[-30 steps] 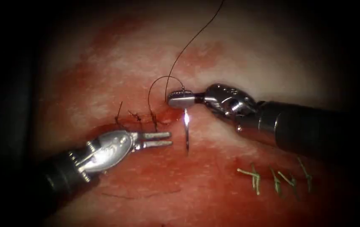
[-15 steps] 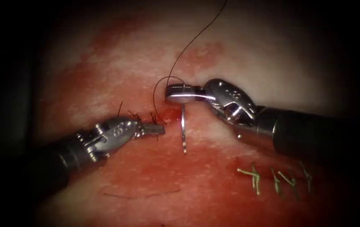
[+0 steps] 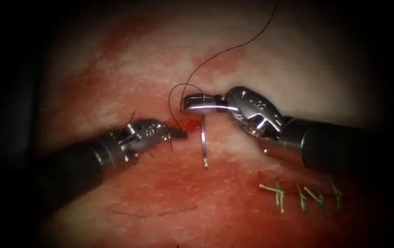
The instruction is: Wound Closure
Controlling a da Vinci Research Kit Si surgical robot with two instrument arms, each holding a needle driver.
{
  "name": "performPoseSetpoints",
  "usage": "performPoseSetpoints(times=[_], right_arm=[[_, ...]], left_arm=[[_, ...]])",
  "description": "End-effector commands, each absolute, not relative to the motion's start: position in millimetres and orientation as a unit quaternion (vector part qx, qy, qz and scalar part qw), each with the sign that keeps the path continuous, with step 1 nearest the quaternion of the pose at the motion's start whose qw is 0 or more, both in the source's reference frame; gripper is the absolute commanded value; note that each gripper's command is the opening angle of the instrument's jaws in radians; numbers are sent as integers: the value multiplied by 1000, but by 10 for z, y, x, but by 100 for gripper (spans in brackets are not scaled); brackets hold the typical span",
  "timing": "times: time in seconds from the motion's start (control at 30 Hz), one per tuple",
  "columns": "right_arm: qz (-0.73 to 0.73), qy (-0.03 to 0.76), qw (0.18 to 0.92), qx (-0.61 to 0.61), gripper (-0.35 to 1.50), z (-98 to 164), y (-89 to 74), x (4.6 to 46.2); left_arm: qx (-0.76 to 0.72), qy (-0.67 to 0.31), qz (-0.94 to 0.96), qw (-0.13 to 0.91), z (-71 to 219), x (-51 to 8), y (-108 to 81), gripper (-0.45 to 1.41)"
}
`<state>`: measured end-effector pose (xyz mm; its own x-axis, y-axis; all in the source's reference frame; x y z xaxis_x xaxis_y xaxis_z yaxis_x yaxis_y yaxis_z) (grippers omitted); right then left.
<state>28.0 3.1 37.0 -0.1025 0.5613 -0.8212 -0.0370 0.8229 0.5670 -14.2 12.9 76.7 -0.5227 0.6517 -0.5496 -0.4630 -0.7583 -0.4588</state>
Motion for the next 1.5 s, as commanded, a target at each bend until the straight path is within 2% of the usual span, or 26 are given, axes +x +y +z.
performPoseSetpoints(times=[0.03, 0.27, 0.63, 1.13, 1.37, 1.4, 1.47, 1.5], right_arm=[[228, 707, 645, 180, -35, 375, 33, 287], [219, 711, 646, 169, -35, 374, 33, 287], [192, 722, 654, 123, -35, 381, 43, 297], [170, 727, 660, 78, -35, 402, 59, 321], [154, 730, 663, 60, -35, 404, 57, 322], [150, 730, 664, 55, -35, 405, 58, 323], [143, 731, 666, 44, -35, 409, 60, 324], [141, 731, 666, 42, -35, 411, 61, 325]], left_arm=[[-365, -127, 862, 327, 773, -146, 134, -45], [-305, -121, 878, 349, 782, -143, 138, -45], [-199, -173, 904, 337, 797, -140, 142, -45], [-144, -255, 909, 297, 806, -145, 126, -45], [-128, -261, 912, 288, 824, -148, 130, -45], [-128, -262, 912, 287, 826, -148, 130, -35], [-130, -270, 909, 289, 825, -149, 131, 9], [-133, -277, 907, 288, 824, -149, 131, 14]])
